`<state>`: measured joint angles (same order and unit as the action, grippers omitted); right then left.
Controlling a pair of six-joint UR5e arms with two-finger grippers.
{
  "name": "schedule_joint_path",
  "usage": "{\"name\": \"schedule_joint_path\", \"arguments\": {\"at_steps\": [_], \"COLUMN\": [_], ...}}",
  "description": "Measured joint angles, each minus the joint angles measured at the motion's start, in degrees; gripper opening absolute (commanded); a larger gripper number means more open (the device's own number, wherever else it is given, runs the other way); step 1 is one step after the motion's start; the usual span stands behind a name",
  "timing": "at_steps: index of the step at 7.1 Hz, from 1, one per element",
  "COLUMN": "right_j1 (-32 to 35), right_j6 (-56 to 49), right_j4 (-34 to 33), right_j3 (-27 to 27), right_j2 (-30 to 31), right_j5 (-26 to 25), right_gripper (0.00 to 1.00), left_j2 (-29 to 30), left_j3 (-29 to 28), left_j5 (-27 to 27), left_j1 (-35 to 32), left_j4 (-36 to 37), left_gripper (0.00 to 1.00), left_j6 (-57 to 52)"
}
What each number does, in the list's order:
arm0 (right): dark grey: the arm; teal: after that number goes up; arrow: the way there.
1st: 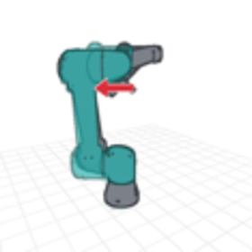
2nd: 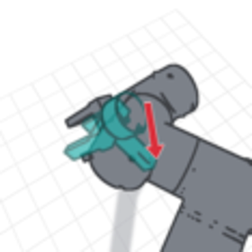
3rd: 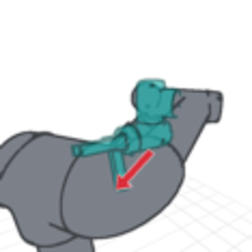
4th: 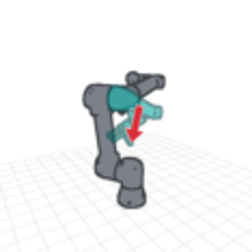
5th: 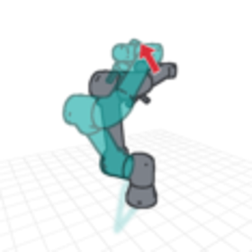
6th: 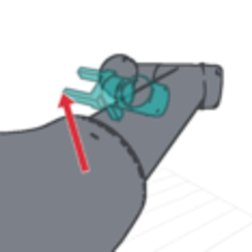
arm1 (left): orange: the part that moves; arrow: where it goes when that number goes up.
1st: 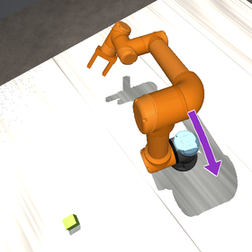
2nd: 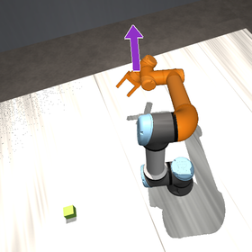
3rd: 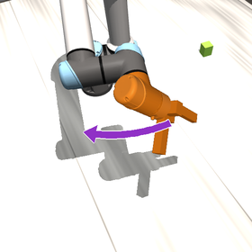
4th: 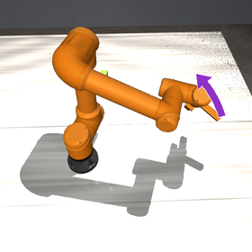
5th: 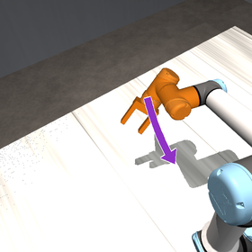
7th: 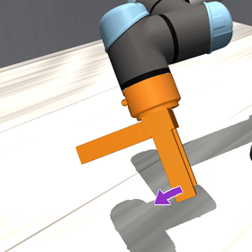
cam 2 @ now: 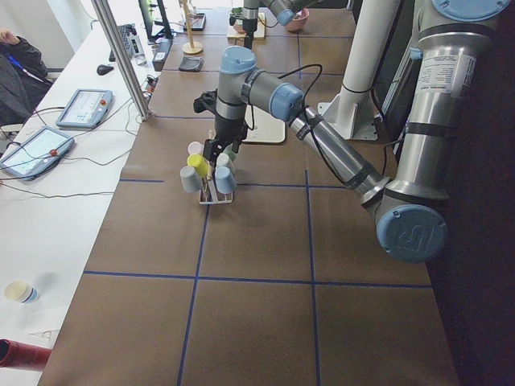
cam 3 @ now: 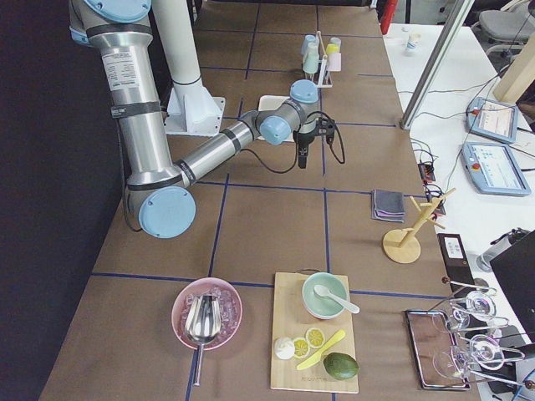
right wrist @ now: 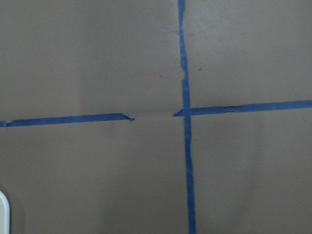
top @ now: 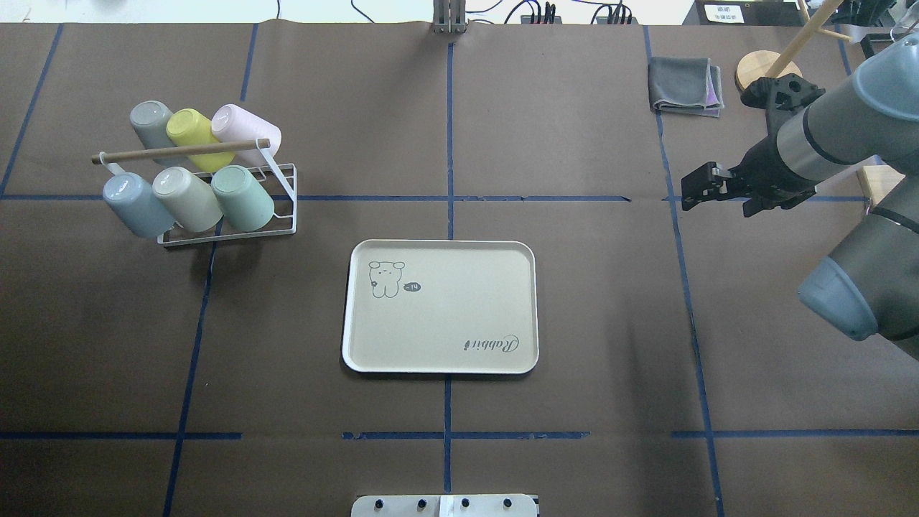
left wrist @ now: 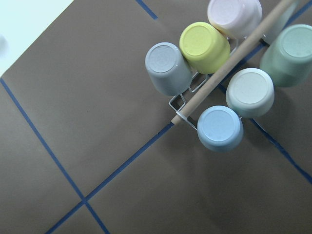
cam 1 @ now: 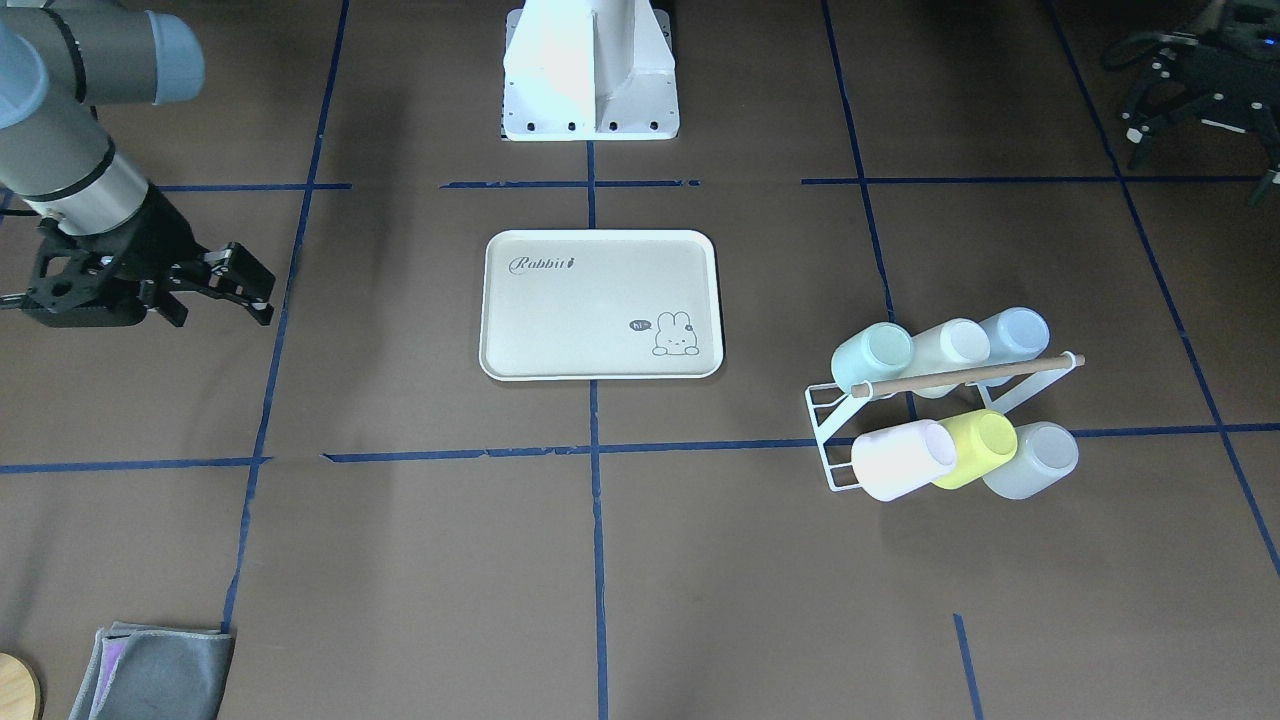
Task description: Pick up and place green cup on tray
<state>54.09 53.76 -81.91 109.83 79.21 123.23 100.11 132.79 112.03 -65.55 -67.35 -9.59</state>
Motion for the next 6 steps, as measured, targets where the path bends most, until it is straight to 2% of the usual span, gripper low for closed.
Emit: {"name": "schedule_joint_path", "arguments": {"at_steps": [1,2,4,6], "right_j1": [1.61,2.93,4.86,6.32], "right_j6": [-3.29,-6.29,-11.16,-15.33], "right_j4": [-0.03,-0.01,0.26,0.48], "right_j3": [-0.32,-1.02,-2.42,-2.85], "right_j2": [1.16,1.95,3.60,5.37], "right_j5": [0.11,0.15,0.13,-0.05], "right_gripper": [1.00,1.00,1.00,1.00], "left_j2": [3.25,6.68,11.95,14.14], "left_j3": [1.47,2.68,4.40,4.16], "left_j5": [-3.56,-9.72,-27.34,-39.55], "left_j1": [3.06,8.17,22.24,32.61], "left_j4": [4.75,9.79,19.48,26.39], "left_gripper": [1.00,1.00,0.99,0.98], "left_j6": [-0.10,-0.32,-0.56,-1.55]}}
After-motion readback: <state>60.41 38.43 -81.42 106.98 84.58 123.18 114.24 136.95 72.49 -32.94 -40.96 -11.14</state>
